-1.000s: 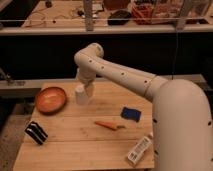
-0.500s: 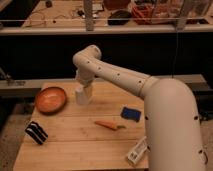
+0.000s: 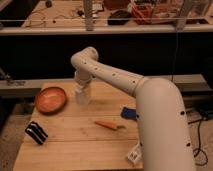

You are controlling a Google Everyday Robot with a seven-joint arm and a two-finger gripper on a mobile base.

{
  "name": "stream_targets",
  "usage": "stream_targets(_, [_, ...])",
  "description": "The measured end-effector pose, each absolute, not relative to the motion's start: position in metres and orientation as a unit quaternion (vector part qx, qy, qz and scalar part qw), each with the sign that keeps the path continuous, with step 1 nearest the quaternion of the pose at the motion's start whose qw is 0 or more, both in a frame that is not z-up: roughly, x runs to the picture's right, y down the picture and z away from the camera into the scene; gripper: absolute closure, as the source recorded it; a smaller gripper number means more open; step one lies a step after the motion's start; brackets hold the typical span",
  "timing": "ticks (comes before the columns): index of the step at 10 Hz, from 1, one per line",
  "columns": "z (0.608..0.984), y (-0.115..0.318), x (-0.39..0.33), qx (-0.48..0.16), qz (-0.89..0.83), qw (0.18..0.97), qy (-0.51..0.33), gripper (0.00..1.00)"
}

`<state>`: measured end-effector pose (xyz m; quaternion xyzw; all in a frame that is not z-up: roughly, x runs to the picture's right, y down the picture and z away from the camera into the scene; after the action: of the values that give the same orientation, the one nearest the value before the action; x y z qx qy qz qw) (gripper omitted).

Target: Place the ceramic cup over the eraser

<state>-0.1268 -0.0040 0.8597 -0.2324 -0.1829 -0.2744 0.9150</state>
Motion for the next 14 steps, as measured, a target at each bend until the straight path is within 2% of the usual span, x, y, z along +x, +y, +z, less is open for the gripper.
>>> stream_targets(14, [0.891,0.010,-0.136,-0.277,-0.293,0.894,-0.197,0.20])
